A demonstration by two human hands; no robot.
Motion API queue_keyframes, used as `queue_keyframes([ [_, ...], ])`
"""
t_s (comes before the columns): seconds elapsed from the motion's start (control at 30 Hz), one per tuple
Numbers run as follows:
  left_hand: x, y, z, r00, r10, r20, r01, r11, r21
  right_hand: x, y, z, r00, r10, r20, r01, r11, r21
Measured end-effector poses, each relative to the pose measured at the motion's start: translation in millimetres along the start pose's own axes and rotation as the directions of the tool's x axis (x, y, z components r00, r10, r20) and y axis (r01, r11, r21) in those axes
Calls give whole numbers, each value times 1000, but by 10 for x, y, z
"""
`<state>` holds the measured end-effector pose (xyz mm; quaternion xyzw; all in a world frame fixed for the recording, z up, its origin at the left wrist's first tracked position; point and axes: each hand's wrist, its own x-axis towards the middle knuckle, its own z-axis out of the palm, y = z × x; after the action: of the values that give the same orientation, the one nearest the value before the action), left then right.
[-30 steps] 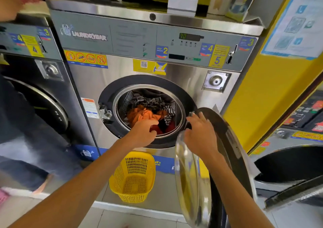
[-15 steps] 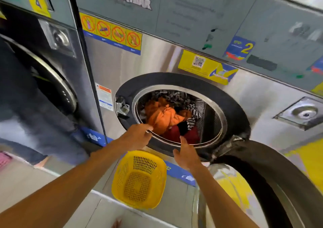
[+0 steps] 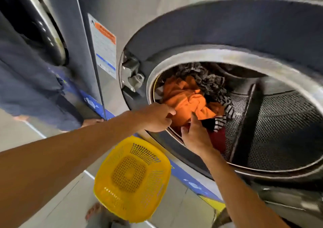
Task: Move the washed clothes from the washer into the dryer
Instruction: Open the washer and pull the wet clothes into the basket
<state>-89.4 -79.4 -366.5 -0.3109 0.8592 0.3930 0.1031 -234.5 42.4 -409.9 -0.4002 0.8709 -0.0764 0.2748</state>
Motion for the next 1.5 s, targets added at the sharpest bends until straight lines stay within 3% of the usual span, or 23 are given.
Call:
queue_keyframes([
  [0.2, 654, -569, 447, 997, 18, -73, -20, 999, -31, 829, 273, 271, 993, -117, 18, 118, 958, -263],
  [0.43, 610, -738, 693, 956, 242, -167, -247, 969, -8, 1608, 575, 736, 987, -147, -71, 108, 914, -390],
  [0.57, 442, -759, 789, 939, 286, -191, -310, 944, -113, 1516, 610, 823, 978, -139, -156, 115, 982, -151],
  [0.63, 376, -727, 844, 959, 229, -169, -269, 925, -267, 1284, 564, 707, 992, 30, -119, 1, 969, 248],
  [0.7, 260, -700, 928, 977, 150, -149, -202, 870, -450, 970, 449, 552, 974, 222, -37, -138, 721, 679],
  [0.73, 227, -688, 962, 986, 81, -146, -150, 815, -560, 783, 382, 458, 967, 254, -27, -136, 603, 786],
  [0.83, 147, -640, 985, 993, -111, -46, 23, 548, -836, 202, 78, 307, 993, 101, 65, -95, 333, 938],
  [0.9, 15, -694, 1050, 995, -75, -72, -35, 407, -913, -163, -95, 417, 990, 0, 143, -142, 138, 980],
  [0.97, -116, -690, 1105, 991, -105, -80, -59, 188, -980, -461, -236, 649, 964, -102, 244, -244, 11, 970],
  [1.0, -238, -668, 1132, 994, -113, 7, 11, 38, -999, -549, -250, 769, 939, -117, 322, -321, 30, 947],
  [1.03, -345, -703, 1182, 988, -117, 98, 95, -33, -995, -609, -216, 880, 914, -114, 389, -379, 99, 920],
  [1.1, -678, -839, 1338, 958, -237, 160, 156, -36, -987, -695, -172, 1003, 864, -73, 498, -439, 372, 817],
  [1.17, -784, -1083, 1560, 884, -424, 198, 201, -39, -979, -724, -75, 1068, 846, 6, 534, -428, 604, 672],
  [1.27, -855, -1282, 1798, 775, -587, 234, 318, 42, -947, -706, 104, 1136, 918, 174, 356, -351, 773, 528],
  [1.37, -768, -1453, 1979, 719, -660, 216, 449, 205, -870, -491, 229, 986, 975, 203, 88, -213, 758, 617],
  [1.43, -644, -1556, 2029, 763, -614, 201, 500, 363, -786, -307, 264, 760, 978, 186, -99, -84, 776, 626],
  [1.5, -517, -1632, 2068, 854, -495, 161, 436, 511, -741, -105, 261, 553, 958, 167, -233, 1, 811, 586],
])
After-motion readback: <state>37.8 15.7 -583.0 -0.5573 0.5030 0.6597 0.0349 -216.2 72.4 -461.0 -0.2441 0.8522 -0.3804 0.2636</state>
